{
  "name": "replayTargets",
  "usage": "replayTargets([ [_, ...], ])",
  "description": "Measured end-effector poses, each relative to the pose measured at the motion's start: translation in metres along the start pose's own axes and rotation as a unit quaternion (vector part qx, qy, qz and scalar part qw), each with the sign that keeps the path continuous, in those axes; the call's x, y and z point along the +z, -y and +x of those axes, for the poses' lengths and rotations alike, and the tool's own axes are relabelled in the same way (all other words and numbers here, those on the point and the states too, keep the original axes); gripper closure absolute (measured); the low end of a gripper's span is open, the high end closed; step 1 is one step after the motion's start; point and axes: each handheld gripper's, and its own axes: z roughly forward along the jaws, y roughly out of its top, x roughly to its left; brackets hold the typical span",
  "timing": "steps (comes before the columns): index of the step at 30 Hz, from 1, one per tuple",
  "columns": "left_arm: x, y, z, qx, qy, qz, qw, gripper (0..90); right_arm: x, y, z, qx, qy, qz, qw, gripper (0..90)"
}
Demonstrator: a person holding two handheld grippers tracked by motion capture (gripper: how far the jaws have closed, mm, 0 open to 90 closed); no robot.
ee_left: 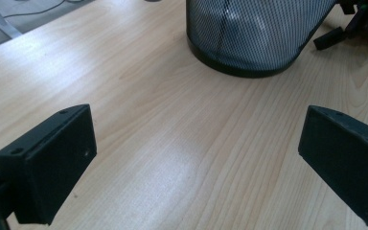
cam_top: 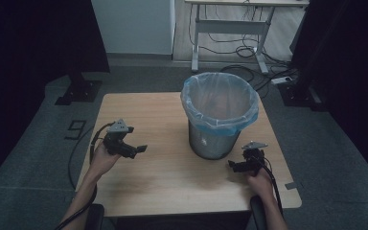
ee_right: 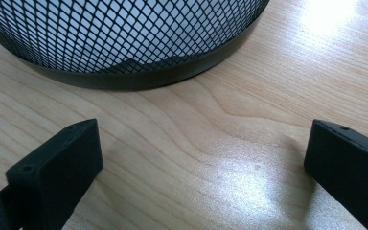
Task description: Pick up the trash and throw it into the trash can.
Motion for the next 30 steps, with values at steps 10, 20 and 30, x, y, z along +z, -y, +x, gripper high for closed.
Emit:
replayTargets([
  [10, 0.018, 0.03, -0.005, -0.006, -0.006, 0.008, 0.9999, 0.0, 0.0, 0.0, 0.0, 0.0, 0.0, 0.0, 1.0, 0.0],
  [20, 0.039, 0.054, -0.013, -0.003, -0.011, 0.038, 0.9992, 0.0, 0.0, 0.0, 0.0, 0.001, 0.0, 0.0, 1.0, 0.0],
  [30, 0.059, 0.07, -0.018, 0.01, -0.013, 0.099, 0.9949, 0.0, 0.0, 0.0, 0.0, 0.0, 0.0, 0.0, 1.0, 0.0],
])
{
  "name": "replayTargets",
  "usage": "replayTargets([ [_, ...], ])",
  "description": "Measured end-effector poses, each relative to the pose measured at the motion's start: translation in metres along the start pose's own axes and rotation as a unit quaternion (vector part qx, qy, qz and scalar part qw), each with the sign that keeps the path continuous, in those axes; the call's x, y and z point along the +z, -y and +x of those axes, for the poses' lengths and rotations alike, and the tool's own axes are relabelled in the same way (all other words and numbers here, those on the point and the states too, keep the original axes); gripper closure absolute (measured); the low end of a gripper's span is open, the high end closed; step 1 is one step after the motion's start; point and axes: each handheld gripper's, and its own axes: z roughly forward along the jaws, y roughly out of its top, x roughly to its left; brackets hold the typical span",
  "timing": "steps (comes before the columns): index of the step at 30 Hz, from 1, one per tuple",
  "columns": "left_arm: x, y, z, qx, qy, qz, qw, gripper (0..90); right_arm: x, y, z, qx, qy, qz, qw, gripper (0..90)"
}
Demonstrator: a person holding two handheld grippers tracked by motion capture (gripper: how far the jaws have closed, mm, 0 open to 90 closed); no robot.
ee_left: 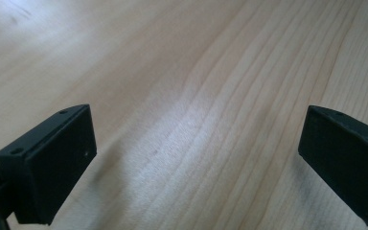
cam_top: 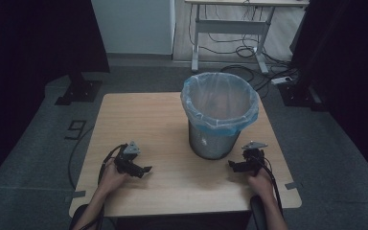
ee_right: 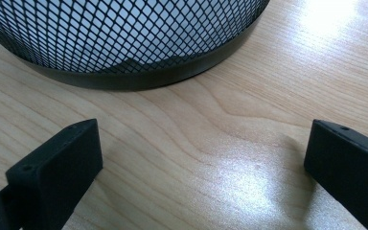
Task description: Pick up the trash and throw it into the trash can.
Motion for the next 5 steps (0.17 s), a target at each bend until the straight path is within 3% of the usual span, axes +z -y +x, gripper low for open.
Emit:
replayTargets([
  [5, 0.0038, 0.0009, -0.0003, 0.002, 0.0, 0.019, 0.9998, 0.0, -0.0001, 0.0002, 0.0004, 0.0, 0.0, 0.0, 1.0, 0.0],
])
